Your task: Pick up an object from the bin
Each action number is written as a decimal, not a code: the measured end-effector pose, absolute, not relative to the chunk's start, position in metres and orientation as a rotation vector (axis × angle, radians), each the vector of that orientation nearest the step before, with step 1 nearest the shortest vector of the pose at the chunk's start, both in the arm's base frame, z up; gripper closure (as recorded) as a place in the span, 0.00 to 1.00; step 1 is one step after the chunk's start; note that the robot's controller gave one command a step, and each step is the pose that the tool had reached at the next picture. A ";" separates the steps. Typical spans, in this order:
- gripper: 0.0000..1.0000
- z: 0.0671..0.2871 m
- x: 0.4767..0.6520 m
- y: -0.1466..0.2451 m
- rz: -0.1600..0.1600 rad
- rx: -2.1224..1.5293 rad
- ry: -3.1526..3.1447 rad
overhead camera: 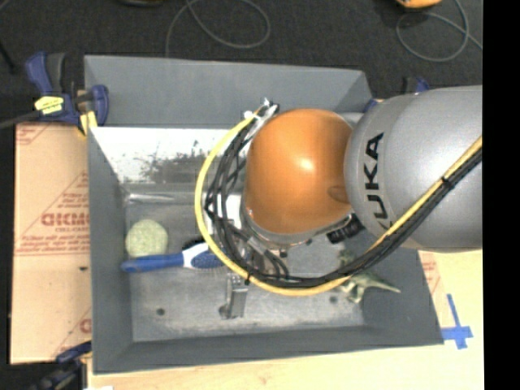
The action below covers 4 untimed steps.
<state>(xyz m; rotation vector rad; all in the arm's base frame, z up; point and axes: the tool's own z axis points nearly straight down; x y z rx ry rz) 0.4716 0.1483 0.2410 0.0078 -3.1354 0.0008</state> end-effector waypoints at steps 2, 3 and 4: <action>0.00 0.174 0.511 0.141 -0.005 -0.026 -3.150; 0.00 0.160 0.567 0.119 -0.003 -0.078 -3.146; 0.00 0.150 0.594 0.139 0.000 0.187 -3.141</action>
Offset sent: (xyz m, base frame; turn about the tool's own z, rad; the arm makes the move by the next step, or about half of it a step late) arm 0.0860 -0.0184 -0.1710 0.0453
